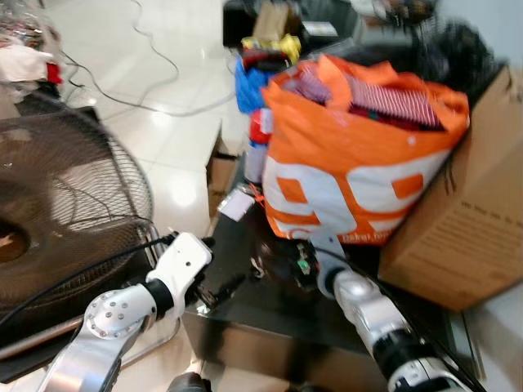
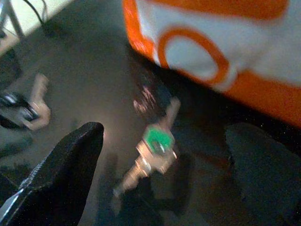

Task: Hang keys on a hook

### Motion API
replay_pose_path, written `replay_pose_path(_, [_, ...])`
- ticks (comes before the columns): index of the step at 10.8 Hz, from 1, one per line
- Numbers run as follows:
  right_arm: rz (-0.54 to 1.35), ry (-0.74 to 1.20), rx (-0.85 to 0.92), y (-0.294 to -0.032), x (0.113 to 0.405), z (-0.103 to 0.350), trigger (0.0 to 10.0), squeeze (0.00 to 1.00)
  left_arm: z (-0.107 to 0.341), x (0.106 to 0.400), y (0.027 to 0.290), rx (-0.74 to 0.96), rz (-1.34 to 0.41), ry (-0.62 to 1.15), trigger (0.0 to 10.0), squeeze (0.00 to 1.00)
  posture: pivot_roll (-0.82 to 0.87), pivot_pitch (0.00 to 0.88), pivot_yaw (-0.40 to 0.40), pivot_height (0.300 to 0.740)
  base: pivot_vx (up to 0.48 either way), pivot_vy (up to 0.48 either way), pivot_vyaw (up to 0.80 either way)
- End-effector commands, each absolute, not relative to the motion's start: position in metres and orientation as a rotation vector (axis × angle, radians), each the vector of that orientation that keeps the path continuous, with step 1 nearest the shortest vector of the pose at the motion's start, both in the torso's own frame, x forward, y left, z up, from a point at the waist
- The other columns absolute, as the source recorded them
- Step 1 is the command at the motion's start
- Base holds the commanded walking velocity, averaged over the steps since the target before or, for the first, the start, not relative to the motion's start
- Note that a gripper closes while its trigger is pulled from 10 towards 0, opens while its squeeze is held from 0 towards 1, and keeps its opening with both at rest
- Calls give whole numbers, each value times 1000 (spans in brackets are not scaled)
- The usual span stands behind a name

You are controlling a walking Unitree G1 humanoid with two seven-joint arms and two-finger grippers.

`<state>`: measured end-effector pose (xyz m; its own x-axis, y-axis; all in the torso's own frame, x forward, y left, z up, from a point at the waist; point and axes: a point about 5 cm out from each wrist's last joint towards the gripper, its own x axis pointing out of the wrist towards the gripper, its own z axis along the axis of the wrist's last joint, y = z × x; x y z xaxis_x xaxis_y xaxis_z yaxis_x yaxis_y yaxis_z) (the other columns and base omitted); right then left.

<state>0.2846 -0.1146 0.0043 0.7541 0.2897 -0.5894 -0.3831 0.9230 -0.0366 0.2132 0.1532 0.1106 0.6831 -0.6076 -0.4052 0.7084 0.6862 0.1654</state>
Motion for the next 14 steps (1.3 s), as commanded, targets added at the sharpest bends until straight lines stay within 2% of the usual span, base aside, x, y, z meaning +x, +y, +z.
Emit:
replay_pose_path(1, [360, 612, -191, -122, 284, 3, 10000, 0, 113, 209, 151, 326, -783, 339, 10000, 0, -17, 126, -53, 740, 0, 0, 0])
replay_pose_path(4, [365, 603, -121, -107, 289, 1, 10000, 0, 114, 200, 157, 336, -863, 414, 10000, 0, 17, 150, -58, 740, 0, 0, 0])
replay_pose_path(8, [369, 586, -147, -89, 299, 3, 10000, 0, 119, 188, 164, 327, -853, 460, 10000, 0, 54, 171, -84, 740, 0, 0, 0])
replay_pose_path(9, [340, 594, -167, -91, 300, 3, 9216, 0, 119, 187, 165, 325, -845, 464, 10000, 0, 56, 169, -88, 740, 0, 0, 0])
replay_pose_path(10, [336, 597, -173, -91, 302, 3, 5059, 0, 119, 187, 166, 324, -839, 466, 10000, 0, 56, 169, -88, 740, 0, 0, 0])
replay_pose_path(11, [344, 592, -168, -91, 303, 5, 3961, 0, 119, 187, 166, 323, -836, 468, 10000, 0, 53, 164, -92, 740, 0, 0, 0])
replay_pose_path(12, [347, 591, -168, -92, 304, 5, 3529, 0, 118, 188, 166, 325, -835, 471, 10000, 0, 53, 163, -93, 740, 0, 0, 0])
replay_pose_path(14, [341, 603, -172, -95, 302, 2, 1961, 0, 118, 187, 167, 329, -835, 477, 10000, 0, 53, 161, -92, 740, 0, 0, 0])
